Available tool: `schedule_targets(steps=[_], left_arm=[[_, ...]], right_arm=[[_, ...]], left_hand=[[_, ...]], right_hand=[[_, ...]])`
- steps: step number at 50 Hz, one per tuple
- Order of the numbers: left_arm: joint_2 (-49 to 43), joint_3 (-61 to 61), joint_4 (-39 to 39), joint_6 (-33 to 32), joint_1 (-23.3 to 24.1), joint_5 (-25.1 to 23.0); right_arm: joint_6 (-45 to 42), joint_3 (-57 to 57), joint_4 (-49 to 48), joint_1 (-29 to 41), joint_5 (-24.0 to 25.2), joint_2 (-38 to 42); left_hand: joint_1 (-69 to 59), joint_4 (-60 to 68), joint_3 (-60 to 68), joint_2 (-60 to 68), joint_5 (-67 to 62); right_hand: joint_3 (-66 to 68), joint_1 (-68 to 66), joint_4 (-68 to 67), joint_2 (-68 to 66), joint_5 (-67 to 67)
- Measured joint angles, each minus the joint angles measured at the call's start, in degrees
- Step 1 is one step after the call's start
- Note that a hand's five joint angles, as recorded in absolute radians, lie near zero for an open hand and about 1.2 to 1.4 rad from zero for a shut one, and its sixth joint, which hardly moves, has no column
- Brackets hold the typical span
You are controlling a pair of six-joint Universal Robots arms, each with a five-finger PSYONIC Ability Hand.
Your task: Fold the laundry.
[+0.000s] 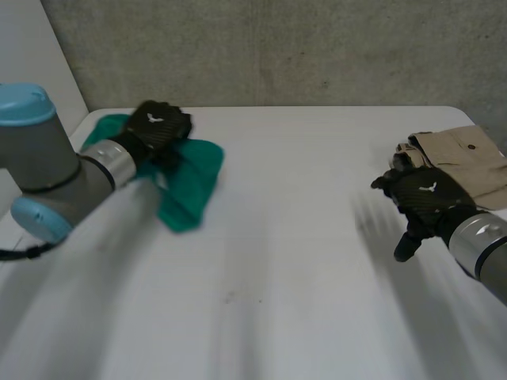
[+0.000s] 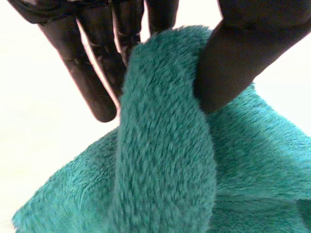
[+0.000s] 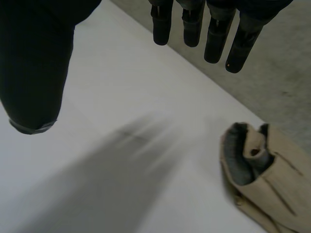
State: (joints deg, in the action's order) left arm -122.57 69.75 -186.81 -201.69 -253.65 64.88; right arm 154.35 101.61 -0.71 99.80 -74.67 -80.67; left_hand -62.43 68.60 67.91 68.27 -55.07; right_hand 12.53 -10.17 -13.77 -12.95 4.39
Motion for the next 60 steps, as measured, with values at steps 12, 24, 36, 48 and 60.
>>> schedule_targets(steps=[12,24,36,48,60], left_arm=[[13.6,23.1,-0.3,9.9,18.8,-3.9],[19.2,23.4,-0.4,7.7,15.0,10.9],[12.2,17.6,-4.1,6.1,8.8,13.4],[-7.3,-0.7,-3.7,-5.9,5.1,2.6],[-23.6,-18.0,3.5,-13.6,4.8,-1.0]], right_arm=[[0.2,-4.2,0.2,-1.6,-0.2,0.5],[0.0,-7.9,0.9,0.9,-0.3,3.2],[2.5,-7.7,12.5,8.2,0.3,3.6],[13.2,-0.6,8.1,18.2,-1.2,3.9],[12.2,2.5,-0.9,24.8,-9.9,10.9]], left_hand=[[43.1,-43.8,-43.6,-44.3,41.8],[48.8,-55.5,-54.3,-55.0,51.9],[48.8,-55.5,-54.3,-55.0,51.9],[48.8,-55.5,-54.3,-55.0,51.8],[35.6,-42.8,-42.3,-42.5,39.2]], right_hand=[[0.0,0.0,0.0,0.0,0.0],[0.0,0.0,0.0,0.0,0.0],[0.0,0.0,0.0,0.0,0.0],[0.0,0.0,0.0,0.0,0.0],[0.2,-0.3,0.0,-0.1,0.0]])
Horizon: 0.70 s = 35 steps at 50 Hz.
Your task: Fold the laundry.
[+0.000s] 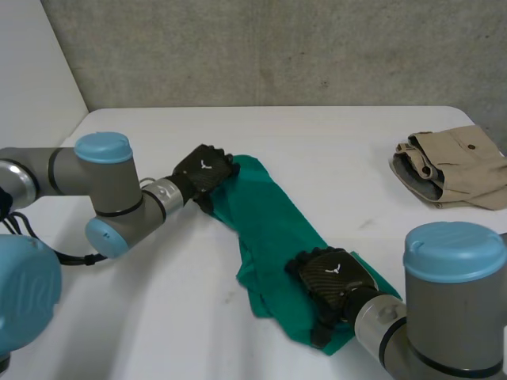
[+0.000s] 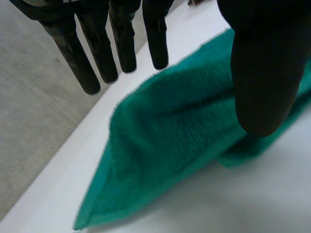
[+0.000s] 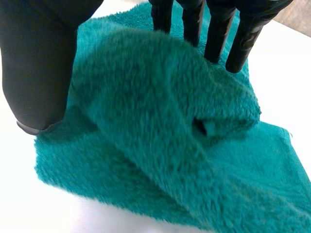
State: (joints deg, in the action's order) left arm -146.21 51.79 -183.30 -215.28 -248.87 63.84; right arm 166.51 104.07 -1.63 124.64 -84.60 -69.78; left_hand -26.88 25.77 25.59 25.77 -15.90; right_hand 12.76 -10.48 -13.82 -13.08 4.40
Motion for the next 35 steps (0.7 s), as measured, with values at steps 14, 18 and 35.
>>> schedule_targets(steps=[14,18,35], left_arm=[[0.6,-2.2,2.2,-2.4,3.1,11.6],[3.6,-0.5,1.7,-2.0,4.0,14.3],[49.9,30.5,-5.3,8.8,4.9,18.1]], right_arm=[[-8.9,-4.2,-8.3,-1.0,-5.0,-2.9],[-9.9,-5.9,-7.8,-1.1,-4.9,-5.0],[-5.9,-36.0,15.6,-15.0,8.3,-9.9]], left_hand=[[-38.1,42.8,42.4,42.6,-39.2],[-38.1,42.8,42.4,42.6,-39.2],[-38.1,42.8,42.6,42.8,-40.3]], right_hand=[[54.3,-43.1,-53.5,-53.2,51.0],[54.3,-43.1,-53.5,-53.2,51.0],[54.3,-43.7,-53.7,-53.5,51.0]])
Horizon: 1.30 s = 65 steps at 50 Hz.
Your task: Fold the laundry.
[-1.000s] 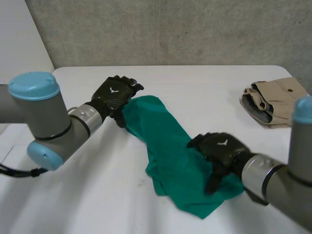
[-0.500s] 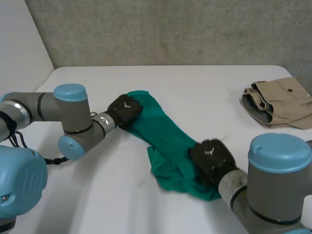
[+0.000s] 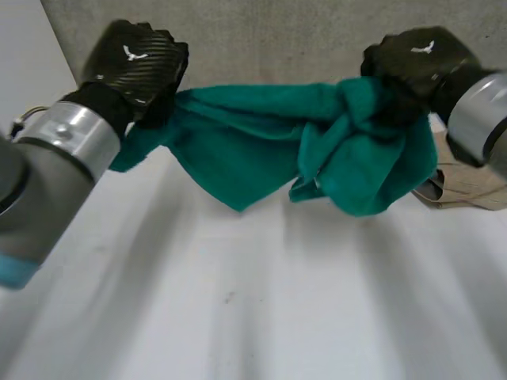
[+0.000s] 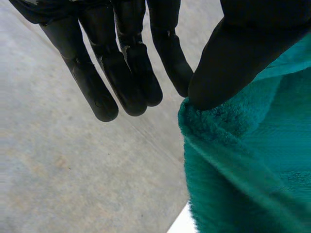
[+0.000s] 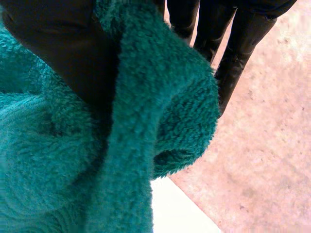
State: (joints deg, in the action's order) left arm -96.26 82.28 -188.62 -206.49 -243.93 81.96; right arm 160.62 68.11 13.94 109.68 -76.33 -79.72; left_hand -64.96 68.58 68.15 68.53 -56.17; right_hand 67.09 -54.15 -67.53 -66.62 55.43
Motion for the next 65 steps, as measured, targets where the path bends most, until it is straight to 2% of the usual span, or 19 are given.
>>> schedule_targets(steps=[6,7,10,14,15,18,19,20,21,22,27,32,38,42,46,51,56,62,65], left_arm=[[5.1,5.2,0.3,1.7,0.1,0.2],[5.8,7.4,0.5,2.1,0.2,0.2],[5.5,8.8,0.6,2.4,0.5,0.2],[1.4,10.9,0.7,2.9,1.9,0.4],[-0.1,10.9,0.7,3.0,2.4,0.6],[-4.1,10.3,0.7,3.3,3.4,1.4],[-7.4,9.3,0.7,3.6,4.3,2.3],[-8.7,8.9,0.8,3.7,4.6,2.9],[-9.4,8.5,0.8,3.7,4.7,3.2],[-11.3,7.5,0.8,3.8,5.1,4.2],[-15.1,4.8,1.0,4.1,5.5,7.0],[-15.0,3.6,1.1,4.2,5.3,8.2],[-12.2,4.2,1.1,4.3,5.1,8.2],[-9.7,5.7,1.1,4.3,5.2,8.0],[-7.4,7.9,0.9,4.2,5.4,7.7],[-6.5,10.1,0.5,4.2,5.7,7.6],[-6.8,11.6,0.1,4.2,5.6,7.6],[-7.4,12.3,-1.1,4.2,5.4,7.6],[-7.8,12.3,-2.1,4.2,5.1,7.6]], right_arm=[[3.1,-10.9,8.6,-4.1,4.4,8.4],[3.9,-15.9,12.9,-5.0,5.9,13.3],[4.2,-19.9,16.1,-5.3,6.6,17.7],[4.2,-29.7,22.1,-5.3,6.8,29.3],[4.2,-31.5,22.8,-5.2,6.5,31.5],[4.1,-34.9,23.9,-5.2,5.7,35.9],[3.9,-36.8,24.2,-5.1,4.3,38.6],[3.9,-37.1,24.2,-5.1,3.9,39.1],[3.8,-37.8,24.2,-5.1,3.0,39.9],[3.6,-38.5,24.0,-5.0,1.4,40.6],[3.1,-38.5,22.2,-4.9,-4.9,39.5],[3.3,-31.5,19.8,-4.9,-7.8,31.7],[5.3,-17.3,15.7,-4.9,-6.6,21.5],[9.7,-6.4,11.8,-4.9,-4.6,16.0],[18.9,6.6,6.5,-5.0,-0.5,11.3],[25.3,11.3,3.4,-4.6,1.7,11.2],[28.7,10.8,-0.2,-2.2,1.7,15.5],[29.4,6.0,-3.3,1.9,-1.8,22.7],[28.9,2.8,-3.9,3.3,-5.0,26.6]], left_hand=[[0.0,0.0,0.0,0.0,0.0],[0.0,0.0,0.0,0.0,0.0],[0.0,0.0,0.0,0.0,0.0],[0.0,0.2,0.0,0.0,0.0],[0.0,0.2,0.0,0.0,0.0],[-0.2,0.2,0.1,0.0,0.0],[-0.3,0.2,0.1,0.0,0.0],[-0.3,0.2,0.1,0.0,0.0],[-0.3,0.2,0.1,0.1,0.0],[-0.3,0.2,0.1,0.1,0.0],[-0.3,0.2,0.1,0.1,0.0],[-0.3,0.2,0.1,0.1,0.0],[-0.3,0.2,0.1,0.1,0.0],[-0.3,0.2,0.1,0.1,0.0],[-0.3,0.2,0.1,0.1,0.0],[-0.3,0.2,0.1,0.1,0.0],[-0.3,0.2,0.1,0.1,0.0],[-0.3,0.2,0.1,0.1,0.0],[-0.3,0.2,0.1,0.1,0.0]], right_hand=[[0.0,-0.5,0.0,0.0,0.0],[0.0,-0.5,0.0,0.0,0.0],[0.0,-0.5,0.0,0.0,0.0],[-0.6,-0.3,0.4,0.5,-0.2],[-7.7,5.8,8.0,8.6,-6.7],[-9.8,7.7,10.1,10.8,-8.7],[-34.7,27.2,35.0,35.1,-32.5],[-34.7,27.2,35.0,35.1,-32.5],[-46.5,37.2,46.8,46.9,-44.1],[-50.4,40.1,50.7,50.5,-47.8],[-54.7,42.5,53.9,53.8,-51.3],[-54.7,42.5,53.9,53.8,-51.3],[-54.7,42.5,53.9,53.8,-51.3],[-54.7,42.5,53.9,53.8,-51.3],[-54.7,42.5,53.9,53.8,-51.3],[-54.7,42.5,53.9,53.8,-51.3],[-54.7,42.5,53.9,53.8,-51.4],[-52.5,41.8,53.4,52.2,-50.0],[-41.7,32.4,42.5,41.6,-40.9]])
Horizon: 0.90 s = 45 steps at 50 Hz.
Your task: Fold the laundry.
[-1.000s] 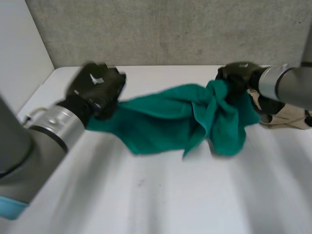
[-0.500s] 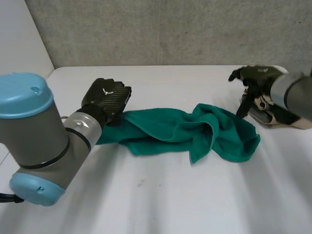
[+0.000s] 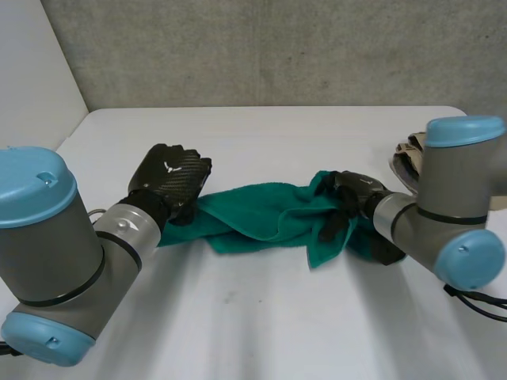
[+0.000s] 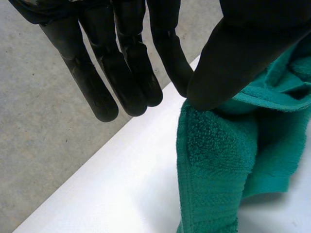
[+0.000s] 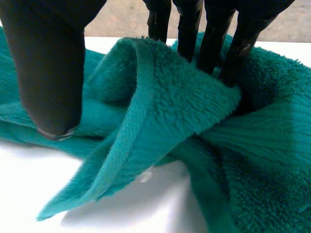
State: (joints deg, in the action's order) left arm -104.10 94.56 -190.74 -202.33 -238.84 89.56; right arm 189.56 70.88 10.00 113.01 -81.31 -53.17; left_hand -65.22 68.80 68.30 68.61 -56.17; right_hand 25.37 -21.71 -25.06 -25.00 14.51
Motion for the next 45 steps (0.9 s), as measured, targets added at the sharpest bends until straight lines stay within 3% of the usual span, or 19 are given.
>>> schedule_targets(steps=[2,3,7,15,23,31,36,45], left_arm=[[-0.3,-0.1,-0.6,0.0,-0.1,0.0],[-0.6,-0.3,-1.2,0.0,-0.2,0.0],[-2.2,-1.3,-3.4,-0.2,-0.7,0.0],[-9.9,-10.1,-9.0,-0.9,-2.4,0.4],[-20.0,-33.0,-12.4,-3.2,-4.7,2.3],[-22.0,-49.8,-21.3,-4.7,-6.0,6.9],[-19.2,-48.4,-24.1,-4.7,-6.0,7.8],[-6.9,-21.6,-23.7,-4.3,-6.2,6.5]], right_arm=[[-0.5,-1.6,-0.2,0.3,-1.7,1.6],[-0.9,-3.1,-0.4,0.5,-3.0,2.8],[-4.4,-7.3,-1.7,0.7,-6.5,5.1],[-24.9,-17.9,-6.0,1.1,-9.2,5.2],[-48.0,-35.6,-11.8,3.2,-9.3,6.7],[-53.9,-47.7,-26.1,3.8,-8.2,5.8],[-53.5,-45.4,-27.7,3.7,-5.7,2.4],[-53.3,-23.4,-11.6,3.0,5.5,-7.4]], left_hand=[[0.0,0.0,0.0,0.0,0.0],[0.0,0.0,0.0,0.0,0.0],[0.0,0.0,0.1,0.0,0.0],[0.0,0.0,0.1,0.1,0.0],[0.0,0.0,0.2,0.1,0.0],[-0.2,0.0,0.2,0.2,0.0],[-0.3,0.0,0.2,0.2,0.0],[-0.3,0.0,0.2,0.2,-0.7]], right_hand=[[4.9,-4.8,-5.2,-4.7,4.6],[21.4,-20.7,-20.4,-21.8,18.8],[39.6,-34.3,-40.0,-40.5,38.9],[42.3,-35.4,-43.0,-41.8,41.9],[42.3,-35.4,-43.0,-41.8,41.9],[42.3,-35.8,-43.0,-41.8,42.2],[42.3,-35.9,-43.0,-41.8,42.4],[42.3,-35.9,-43.2,-41.8,42.4]])
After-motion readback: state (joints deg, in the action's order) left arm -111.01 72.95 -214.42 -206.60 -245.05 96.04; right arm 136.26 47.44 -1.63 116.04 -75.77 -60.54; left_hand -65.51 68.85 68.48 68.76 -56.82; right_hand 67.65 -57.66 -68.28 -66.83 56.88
